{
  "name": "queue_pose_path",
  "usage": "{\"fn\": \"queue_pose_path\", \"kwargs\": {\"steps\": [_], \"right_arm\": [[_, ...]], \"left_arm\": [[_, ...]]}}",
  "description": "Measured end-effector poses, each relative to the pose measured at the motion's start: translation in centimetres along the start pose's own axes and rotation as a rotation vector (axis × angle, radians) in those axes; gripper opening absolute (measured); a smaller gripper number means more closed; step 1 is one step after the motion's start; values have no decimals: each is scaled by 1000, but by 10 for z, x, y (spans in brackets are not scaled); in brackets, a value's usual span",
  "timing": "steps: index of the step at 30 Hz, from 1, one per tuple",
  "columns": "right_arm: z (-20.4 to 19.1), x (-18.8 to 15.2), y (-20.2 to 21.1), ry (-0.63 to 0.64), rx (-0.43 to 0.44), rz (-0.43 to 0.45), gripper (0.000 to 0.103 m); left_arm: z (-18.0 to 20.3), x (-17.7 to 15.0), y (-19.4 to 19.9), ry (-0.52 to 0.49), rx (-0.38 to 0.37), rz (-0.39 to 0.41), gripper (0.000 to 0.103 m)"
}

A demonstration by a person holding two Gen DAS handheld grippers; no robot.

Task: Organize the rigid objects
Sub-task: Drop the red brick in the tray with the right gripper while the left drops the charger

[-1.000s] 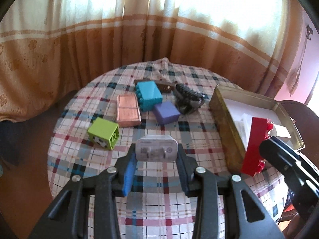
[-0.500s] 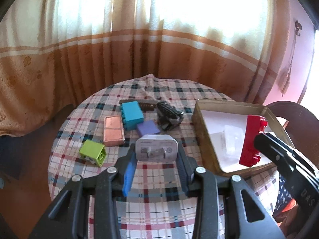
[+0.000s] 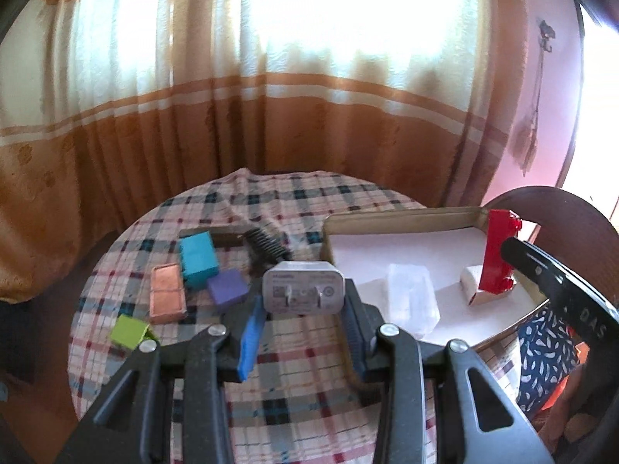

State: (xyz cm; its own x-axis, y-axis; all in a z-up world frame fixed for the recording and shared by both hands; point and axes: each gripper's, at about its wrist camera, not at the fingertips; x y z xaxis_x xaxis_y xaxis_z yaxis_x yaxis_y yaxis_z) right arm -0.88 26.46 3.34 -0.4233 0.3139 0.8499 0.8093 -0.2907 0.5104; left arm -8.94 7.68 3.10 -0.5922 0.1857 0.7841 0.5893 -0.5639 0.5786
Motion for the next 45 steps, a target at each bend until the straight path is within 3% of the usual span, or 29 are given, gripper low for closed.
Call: {"fn": "queue_pose_path", "kwargs": {"steps": [11,18,30,40,41,42,43,45], "right_arm": [[69,17,-15,-103,-134,8,34],[87,16,-28,-104,-173,-2,34],[103,20,-57,-107,-186,-52,34],[102,24,-84,-103,-166,-104,34],[102,24,-86,-110,-152,-98,35],[102,25,-87,-112,-148,-97,43],[103,25,-88,-120,-152,-103,60],[106,24,-85,-150,-158,-95,79]], "left_arm": [[39,14,-40,-50,-55,-42,37],[66,18,-70,-89,-87,-83,37],[102,19,-123,-118,-106,-167,37],[104,19,-155,-102,-66,-219,38],[103,20,-156,-97,-50,-213,48],[103,22,-156,-97,-31,-209,67],[104,23,-154,-99,-19,-198,76],[106,25,-145,-117,-1,-148,103]]}}
Point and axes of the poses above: each gripper's, at about its wrist camera, not at the fingertips, and y roughly against the way its jaws point, z to its right, x to its top, and after that the axes turned 15 degrees about -x, right-handed
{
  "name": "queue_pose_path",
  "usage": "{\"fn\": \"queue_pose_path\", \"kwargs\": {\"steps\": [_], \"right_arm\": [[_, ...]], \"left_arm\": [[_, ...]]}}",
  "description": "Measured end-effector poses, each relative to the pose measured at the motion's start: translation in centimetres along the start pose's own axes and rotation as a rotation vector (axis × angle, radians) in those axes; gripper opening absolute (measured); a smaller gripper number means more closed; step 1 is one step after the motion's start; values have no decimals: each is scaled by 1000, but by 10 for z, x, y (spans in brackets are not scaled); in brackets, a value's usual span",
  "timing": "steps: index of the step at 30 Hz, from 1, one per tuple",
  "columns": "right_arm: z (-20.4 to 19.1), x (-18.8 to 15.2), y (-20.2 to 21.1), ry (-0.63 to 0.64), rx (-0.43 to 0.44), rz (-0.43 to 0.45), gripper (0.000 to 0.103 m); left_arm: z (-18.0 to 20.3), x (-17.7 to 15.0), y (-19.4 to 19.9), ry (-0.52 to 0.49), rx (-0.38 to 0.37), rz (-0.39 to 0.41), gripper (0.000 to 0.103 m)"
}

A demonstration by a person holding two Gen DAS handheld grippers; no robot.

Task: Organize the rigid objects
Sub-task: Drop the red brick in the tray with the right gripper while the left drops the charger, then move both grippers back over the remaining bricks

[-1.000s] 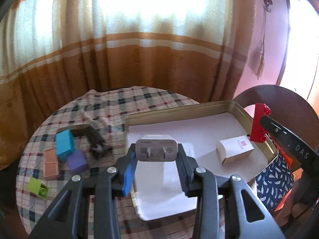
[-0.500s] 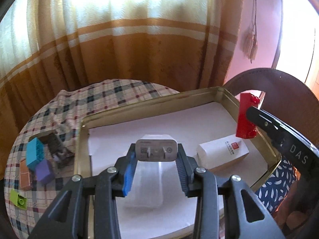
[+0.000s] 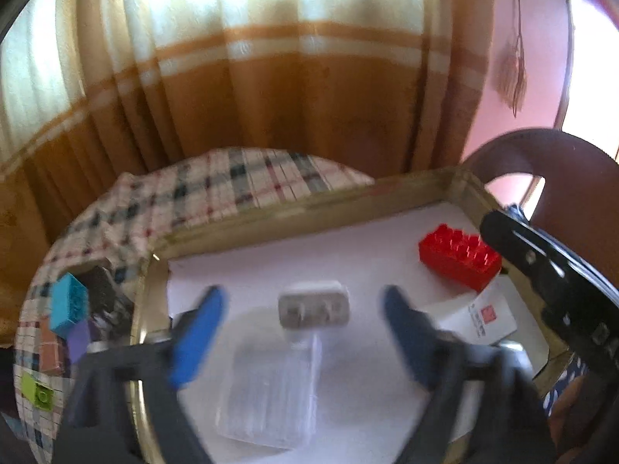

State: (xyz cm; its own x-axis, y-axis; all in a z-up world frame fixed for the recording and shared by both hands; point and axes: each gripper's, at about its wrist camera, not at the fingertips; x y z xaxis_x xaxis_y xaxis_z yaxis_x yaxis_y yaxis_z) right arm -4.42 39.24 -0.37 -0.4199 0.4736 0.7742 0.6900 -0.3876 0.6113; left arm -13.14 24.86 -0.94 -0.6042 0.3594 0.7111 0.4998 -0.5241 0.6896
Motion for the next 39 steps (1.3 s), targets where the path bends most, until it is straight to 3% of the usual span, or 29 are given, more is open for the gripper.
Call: {"fn": "queue_pose_path", "kwargs": {"steps": [2,4,11,17,39], "right_arm": [[7,-4,10,-53,15,55,81],[8,-7,18,-75,8,83,85],[6,-14,20,-97,32,36,85],[2,-20,34,-105,39,46,85],[-78,-55,71,28,77,58,85]], "left_arm": [[3,-1,10,-25,31,48,103],[2,0,11,-30,43,44,102],[-11,-8,20,27,51,32,102],[-19,-18,35,32,82,55,103],[-104,-70,95,165,195,114,103]]}}
Point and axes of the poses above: each gripper's, at about its wrist camera, not at the fingertips, and y roughly against the way its jaws point, z to its right, x to its top, and after that the axes turned 15 degrees about -x, right-handed
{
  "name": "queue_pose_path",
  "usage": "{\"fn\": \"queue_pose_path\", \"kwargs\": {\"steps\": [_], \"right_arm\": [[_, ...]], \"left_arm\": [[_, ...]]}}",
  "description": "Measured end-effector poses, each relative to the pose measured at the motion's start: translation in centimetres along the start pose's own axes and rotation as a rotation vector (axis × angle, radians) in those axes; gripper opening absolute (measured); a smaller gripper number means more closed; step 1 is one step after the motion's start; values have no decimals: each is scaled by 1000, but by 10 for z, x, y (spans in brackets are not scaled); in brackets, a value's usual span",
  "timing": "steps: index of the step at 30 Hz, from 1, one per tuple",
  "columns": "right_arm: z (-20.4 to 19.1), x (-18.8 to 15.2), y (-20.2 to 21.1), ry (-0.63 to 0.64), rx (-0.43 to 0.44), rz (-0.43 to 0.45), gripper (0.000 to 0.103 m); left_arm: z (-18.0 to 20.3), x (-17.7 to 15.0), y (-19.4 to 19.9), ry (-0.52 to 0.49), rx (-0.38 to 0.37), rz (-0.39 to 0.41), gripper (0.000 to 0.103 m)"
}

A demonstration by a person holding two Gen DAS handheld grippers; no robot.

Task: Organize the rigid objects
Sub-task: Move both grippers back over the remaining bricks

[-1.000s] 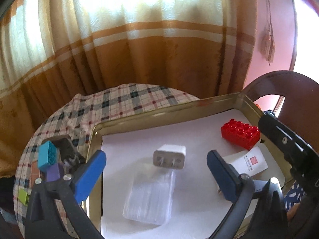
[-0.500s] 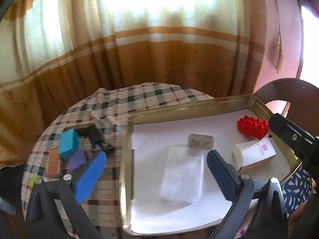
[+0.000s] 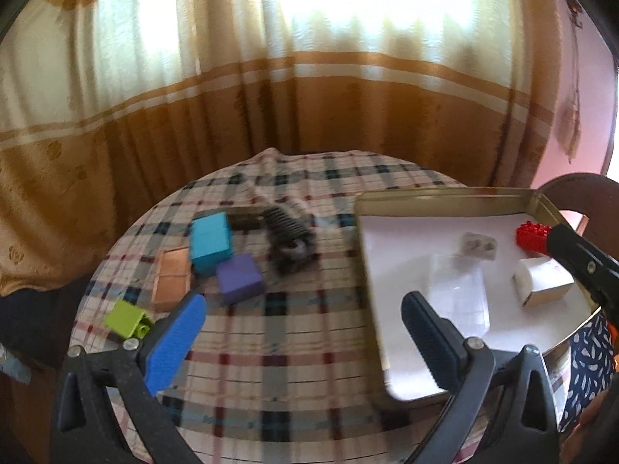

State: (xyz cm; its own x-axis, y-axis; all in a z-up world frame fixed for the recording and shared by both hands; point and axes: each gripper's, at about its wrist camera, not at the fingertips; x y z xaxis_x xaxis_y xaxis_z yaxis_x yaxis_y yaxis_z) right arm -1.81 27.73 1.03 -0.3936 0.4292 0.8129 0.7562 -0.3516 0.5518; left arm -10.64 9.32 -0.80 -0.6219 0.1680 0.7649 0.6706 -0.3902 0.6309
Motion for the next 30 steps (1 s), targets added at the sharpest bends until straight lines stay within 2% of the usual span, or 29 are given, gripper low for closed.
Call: {"fn": "queue_pose_path", "kwargs": {"steps": [9,30], "right_arm": [[-34,-7,10,71,31,14,85],[-96,-34,22,179,123,6,85]], "left_arm": [[-34,-4,4,68,20,5,103],[-94,-23,13,150,102,-16,103]]}}
Point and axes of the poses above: each gripper's, at about its wrist camera, not at the fingertips, and y roughly against the way its jaws point, z to its right, x to its top, and after that the axes turned 15 degrees about -x, right-handed
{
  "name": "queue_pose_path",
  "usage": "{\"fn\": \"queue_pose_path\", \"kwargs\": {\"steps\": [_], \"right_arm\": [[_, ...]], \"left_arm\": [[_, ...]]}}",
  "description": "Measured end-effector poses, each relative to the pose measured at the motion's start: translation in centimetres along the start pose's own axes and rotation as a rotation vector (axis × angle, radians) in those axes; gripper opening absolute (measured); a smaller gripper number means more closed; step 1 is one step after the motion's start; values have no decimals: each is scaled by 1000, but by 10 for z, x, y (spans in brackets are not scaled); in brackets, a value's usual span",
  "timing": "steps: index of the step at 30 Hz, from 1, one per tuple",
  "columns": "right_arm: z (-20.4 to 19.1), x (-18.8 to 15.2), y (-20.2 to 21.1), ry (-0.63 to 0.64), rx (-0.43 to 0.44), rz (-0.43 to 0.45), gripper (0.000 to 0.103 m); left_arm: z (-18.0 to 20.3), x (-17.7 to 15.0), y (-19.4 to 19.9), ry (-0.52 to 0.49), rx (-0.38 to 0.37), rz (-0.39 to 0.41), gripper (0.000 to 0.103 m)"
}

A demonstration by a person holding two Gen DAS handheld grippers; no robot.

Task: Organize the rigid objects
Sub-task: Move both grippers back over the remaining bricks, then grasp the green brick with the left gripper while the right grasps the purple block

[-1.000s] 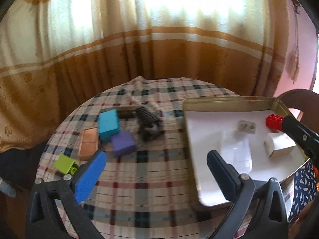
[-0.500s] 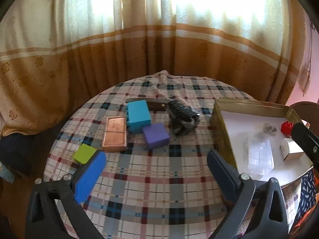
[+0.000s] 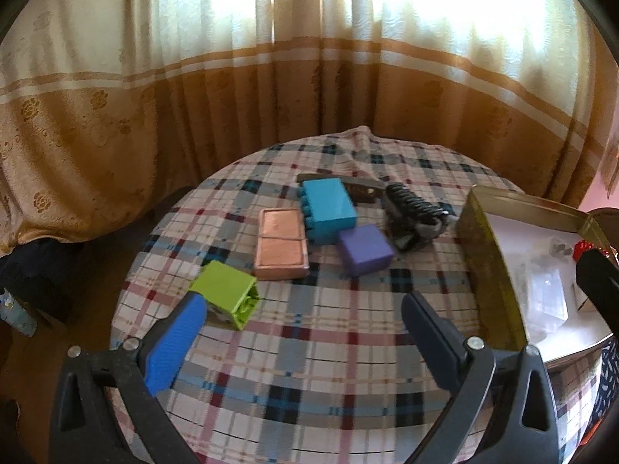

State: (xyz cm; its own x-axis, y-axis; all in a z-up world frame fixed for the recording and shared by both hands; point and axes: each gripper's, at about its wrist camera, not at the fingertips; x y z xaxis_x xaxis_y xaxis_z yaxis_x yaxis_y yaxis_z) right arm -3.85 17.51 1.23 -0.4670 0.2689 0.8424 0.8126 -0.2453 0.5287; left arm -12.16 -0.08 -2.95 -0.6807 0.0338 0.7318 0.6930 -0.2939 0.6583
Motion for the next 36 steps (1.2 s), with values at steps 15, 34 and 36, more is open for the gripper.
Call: {"fn": "queue_pose_path", "kwargs": {"steps": [15,34,36], "right_arm": [[-44,-13,-4,76,76,-30,85],[-70,-18,-22,137,107,-98,85],[-74,-17,-27,145,118,-113,85]], "left_arm": [[-79,-7,5,116,76,-28,103],[-72,15,-54,16,57,-195,76],[-73,15,-52,26,47,-182,76]]}}
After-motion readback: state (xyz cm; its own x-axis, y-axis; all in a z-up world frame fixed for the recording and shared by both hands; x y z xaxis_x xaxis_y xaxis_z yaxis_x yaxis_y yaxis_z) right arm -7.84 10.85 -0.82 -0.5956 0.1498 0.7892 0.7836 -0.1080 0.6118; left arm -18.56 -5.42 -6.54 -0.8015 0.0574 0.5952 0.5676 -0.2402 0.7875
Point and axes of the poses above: each gripper's, at about its wrist camera, not at the fingertips, and y roughly against the way its jaws point, z to its right, x to its top, and after that the axes turned 15 degrees about -x, right-handed
